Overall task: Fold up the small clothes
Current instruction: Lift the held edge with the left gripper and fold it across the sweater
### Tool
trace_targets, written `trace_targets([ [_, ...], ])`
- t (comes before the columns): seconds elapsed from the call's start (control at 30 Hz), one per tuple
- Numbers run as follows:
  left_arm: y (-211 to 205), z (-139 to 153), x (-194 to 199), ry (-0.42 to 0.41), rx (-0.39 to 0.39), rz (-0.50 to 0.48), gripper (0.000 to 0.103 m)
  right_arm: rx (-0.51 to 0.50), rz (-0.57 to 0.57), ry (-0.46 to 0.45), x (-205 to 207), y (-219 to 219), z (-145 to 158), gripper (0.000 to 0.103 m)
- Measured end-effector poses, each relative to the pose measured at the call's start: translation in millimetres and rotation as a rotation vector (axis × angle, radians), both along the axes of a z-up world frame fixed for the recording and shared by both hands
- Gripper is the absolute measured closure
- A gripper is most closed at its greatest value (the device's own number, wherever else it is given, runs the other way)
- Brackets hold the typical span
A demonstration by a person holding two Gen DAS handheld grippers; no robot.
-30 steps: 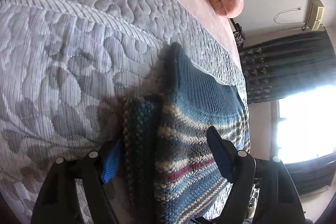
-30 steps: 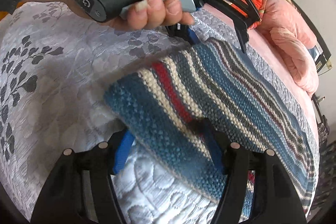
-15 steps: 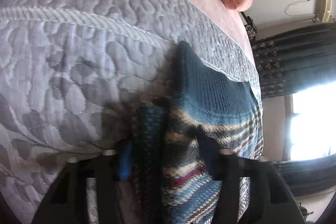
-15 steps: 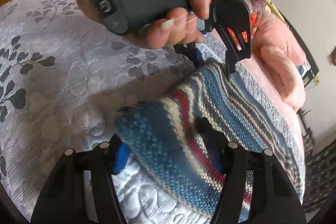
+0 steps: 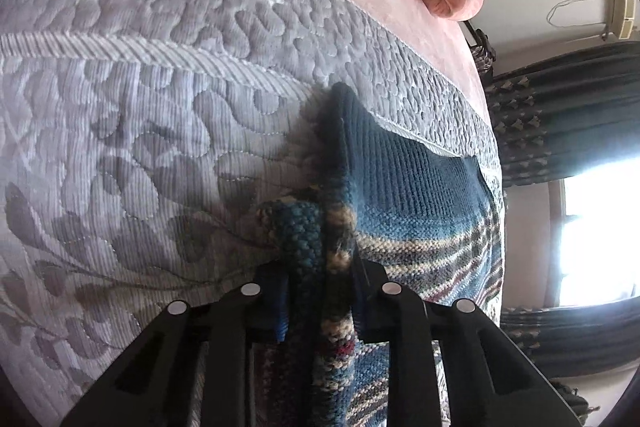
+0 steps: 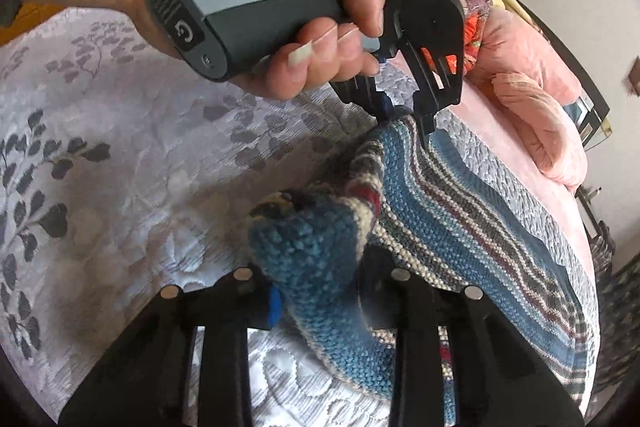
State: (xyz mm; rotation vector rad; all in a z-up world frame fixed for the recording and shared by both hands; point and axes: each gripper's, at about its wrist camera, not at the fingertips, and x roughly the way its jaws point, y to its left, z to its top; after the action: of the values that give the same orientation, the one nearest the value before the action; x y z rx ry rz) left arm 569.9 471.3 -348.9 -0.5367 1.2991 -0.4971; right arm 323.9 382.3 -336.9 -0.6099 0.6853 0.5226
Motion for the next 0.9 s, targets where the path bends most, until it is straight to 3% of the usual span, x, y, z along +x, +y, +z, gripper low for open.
trace_targets([
  [0.9,-54,88,6,-0.066,0.142,-0.044,0.081,0.177,-0.088,-0.018,6,-53,87,0.078],
])
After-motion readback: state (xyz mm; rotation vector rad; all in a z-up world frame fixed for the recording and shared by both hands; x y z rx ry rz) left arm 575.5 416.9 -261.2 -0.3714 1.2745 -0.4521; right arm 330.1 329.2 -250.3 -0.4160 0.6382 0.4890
